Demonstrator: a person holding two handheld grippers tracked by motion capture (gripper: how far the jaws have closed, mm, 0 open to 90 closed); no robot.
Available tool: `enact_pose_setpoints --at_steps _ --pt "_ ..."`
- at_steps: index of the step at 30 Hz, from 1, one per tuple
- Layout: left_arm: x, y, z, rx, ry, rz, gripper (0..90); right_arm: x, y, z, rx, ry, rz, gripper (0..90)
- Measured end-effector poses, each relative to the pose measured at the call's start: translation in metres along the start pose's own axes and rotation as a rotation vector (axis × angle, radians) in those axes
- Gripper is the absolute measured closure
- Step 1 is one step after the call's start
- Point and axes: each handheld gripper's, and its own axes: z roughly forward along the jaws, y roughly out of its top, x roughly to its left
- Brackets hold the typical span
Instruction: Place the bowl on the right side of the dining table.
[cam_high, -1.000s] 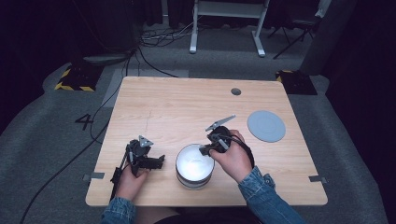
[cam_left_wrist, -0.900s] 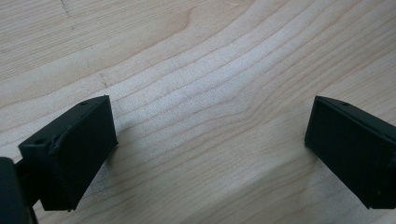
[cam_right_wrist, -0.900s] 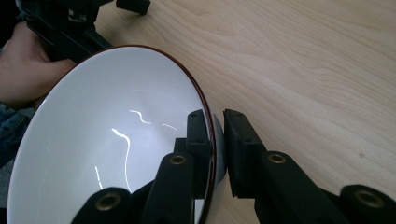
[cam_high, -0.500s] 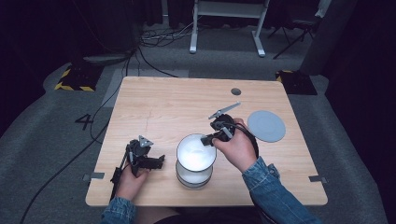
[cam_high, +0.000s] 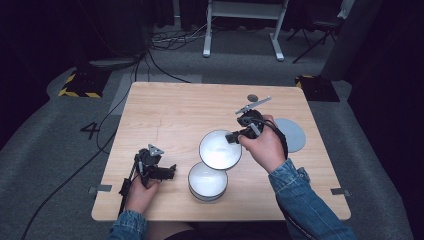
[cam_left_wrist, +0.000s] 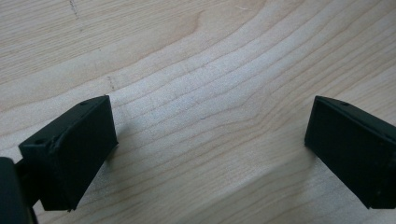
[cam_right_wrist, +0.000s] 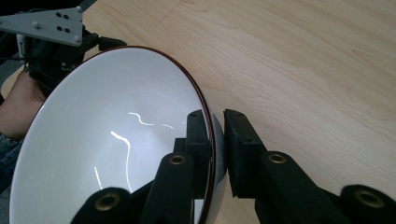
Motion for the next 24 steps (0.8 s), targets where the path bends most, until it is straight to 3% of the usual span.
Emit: enact_pose_setpoints --at_steps 11,24 --pt "0.0 0.0 0.0 0.002 0.003 0.001 2.3 -0.03 0.011 -0.012 0.0 -0.057 0.027 80.8" --pt "0.0 0.0 0.0 0.002 -0.003 -0.003 2.3 -0.075 0.013 -0.026 -0.02 -0.135 0.115 80.8"
